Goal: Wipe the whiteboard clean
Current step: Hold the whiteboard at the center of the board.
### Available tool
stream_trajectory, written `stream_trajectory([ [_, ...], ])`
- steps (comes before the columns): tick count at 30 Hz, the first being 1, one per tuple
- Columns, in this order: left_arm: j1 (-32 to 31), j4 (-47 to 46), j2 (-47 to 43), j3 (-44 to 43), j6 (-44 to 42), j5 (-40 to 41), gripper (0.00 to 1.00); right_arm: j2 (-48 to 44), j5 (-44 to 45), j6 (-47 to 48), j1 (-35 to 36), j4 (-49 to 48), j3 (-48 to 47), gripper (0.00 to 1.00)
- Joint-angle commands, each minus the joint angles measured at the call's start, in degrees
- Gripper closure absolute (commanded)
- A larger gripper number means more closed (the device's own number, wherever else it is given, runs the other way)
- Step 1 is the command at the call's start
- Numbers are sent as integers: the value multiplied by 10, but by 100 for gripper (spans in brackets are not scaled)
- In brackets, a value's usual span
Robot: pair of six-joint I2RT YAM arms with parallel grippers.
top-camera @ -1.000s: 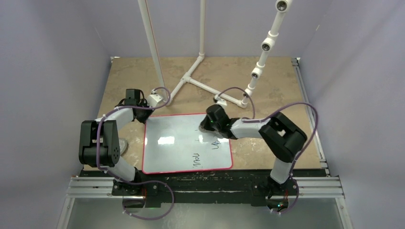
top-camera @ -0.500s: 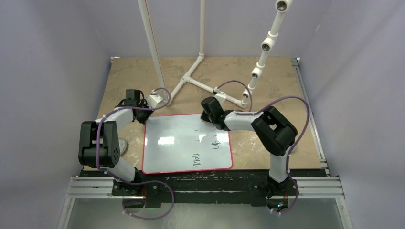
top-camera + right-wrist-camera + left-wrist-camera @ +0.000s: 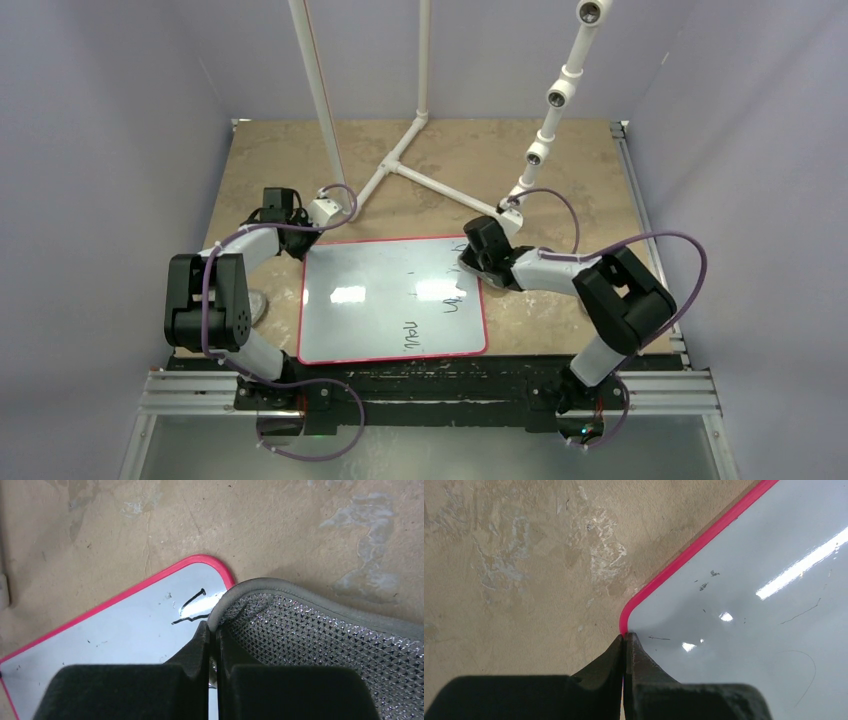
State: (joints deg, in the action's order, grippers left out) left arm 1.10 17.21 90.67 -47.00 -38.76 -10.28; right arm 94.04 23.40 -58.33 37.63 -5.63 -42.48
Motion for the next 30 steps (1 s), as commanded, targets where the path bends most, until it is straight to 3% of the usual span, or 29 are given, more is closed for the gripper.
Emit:
stream_trajectory([
  [1,9,129,36,45,-7,32,100,55,38,10,0,104,-11,100],
  [7,9,130,32,45,-7,32,100,147,-18,36,101,70,-114,100],
  [10,9,133,33,45,-7,32,100,161,-29,27,115,87,-134,100],
  [14,9,136,29,44,-10,31,100,116,27,10,72,130,-97,100],
  [19,9,138,27,41,-9,25,100,2,41,11,-7,108,2,100],
  [24,9,139,27,43,-8,23,100,-6,-18,49,-33,47,17,100],
  [30,9,139,24,44,-11,23,100,49,-122,70,-32,-41,-6,100],
])
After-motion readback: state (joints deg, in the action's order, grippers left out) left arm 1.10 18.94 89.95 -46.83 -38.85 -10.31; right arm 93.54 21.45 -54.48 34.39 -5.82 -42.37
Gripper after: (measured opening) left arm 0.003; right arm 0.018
